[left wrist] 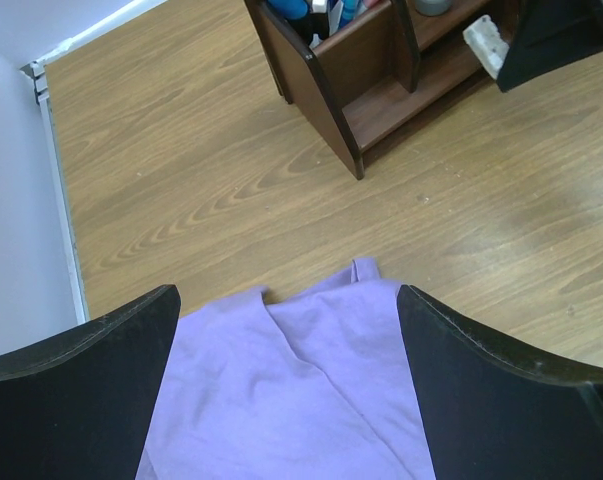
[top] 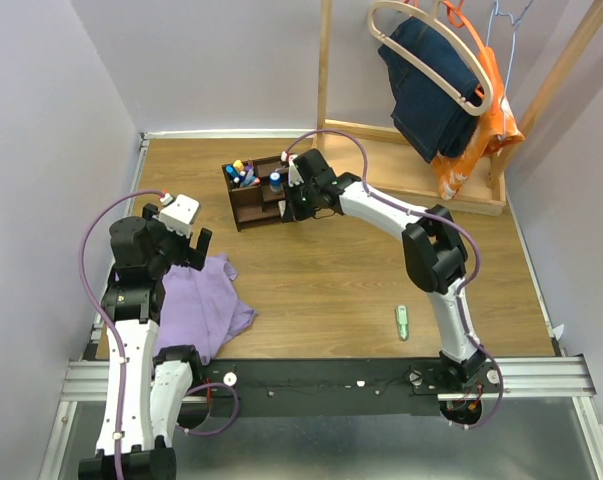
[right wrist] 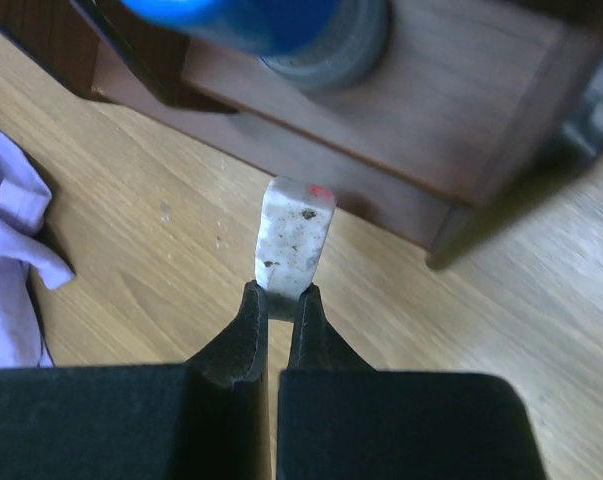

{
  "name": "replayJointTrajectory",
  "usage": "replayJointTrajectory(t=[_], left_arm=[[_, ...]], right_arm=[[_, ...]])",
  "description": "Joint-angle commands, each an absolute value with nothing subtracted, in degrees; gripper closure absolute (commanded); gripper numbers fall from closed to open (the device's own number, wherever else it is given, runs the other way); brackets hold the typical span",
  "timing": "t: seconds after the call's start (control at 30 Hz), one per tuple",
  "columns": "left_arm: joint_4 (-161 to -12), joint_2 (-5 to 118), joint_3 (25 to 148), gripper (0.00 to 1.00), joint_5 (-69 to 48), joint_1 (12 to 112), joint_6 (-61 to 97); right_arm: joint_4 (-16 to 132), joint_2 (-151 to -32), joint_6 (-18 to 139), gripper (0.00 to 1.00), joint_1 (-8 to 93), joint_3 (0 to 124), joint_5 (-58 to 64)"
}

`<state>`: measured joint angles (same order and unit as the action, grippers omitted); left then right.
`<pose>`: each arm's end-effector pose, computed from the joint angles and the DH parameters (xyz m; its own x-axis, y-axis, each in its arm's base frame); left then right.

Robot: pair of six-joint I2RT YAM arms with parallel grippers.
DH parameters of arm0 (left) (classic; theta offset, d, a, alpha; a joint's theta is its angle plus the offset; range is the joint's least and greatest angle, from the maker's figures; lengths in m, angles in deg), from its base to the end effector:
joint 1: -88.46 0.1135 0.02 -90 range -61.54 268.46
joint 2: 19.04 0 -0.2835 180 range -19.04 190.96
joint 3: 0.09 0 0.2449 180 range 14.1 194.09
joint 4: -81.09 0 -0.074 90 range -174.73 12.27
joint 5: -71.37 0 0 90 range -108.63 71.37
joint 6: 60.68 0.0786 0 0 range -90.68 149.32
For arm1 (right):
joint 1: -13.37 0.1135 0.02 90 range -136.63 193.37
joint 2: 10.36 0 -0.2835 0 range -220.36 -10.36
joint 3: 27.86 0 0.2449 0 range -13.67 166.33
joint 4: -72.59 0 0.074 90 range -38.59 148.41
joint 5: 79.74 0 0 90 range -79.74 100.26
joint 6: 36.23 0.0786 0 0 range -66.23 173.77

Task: Sort the stationery into containers
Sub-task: Place the stationery in the storage box.

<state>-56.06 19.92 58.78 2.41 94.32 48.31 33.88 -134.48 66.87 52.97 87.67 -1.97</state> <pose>0.1675 -0.0112 0.3177 -0.2906 0.2755 -0.9163 0.3471 0.9228 0.1674 0.3927 0.3465 0.2008 -0.7178 -0.3063 -0.6252 -0.5862 0.7504 0.3053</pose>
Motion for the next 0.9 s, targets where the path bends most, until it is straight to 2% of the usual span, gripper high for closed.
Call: replayJointTrajectory(t=[0.0,0.27,0.87], left_arm=[[-55.46,18.49,57.43,0.01,2.11,93.91,49.80],[-54.40,17.09,56.81,0.01,1.32,93.91,49.63],[-55.37,16.21,55.76,0.01,1.85,93.91,47.61]], right_arm=[[33.36,-139.29,67.91,0.99,54.33,93.37,-2.22],[31.34,-143.78,69.41,0.99,54.68,98.30,-1.87],[28.71,-145.80,69.58,0.99,54.77,106.65,-2.04]])
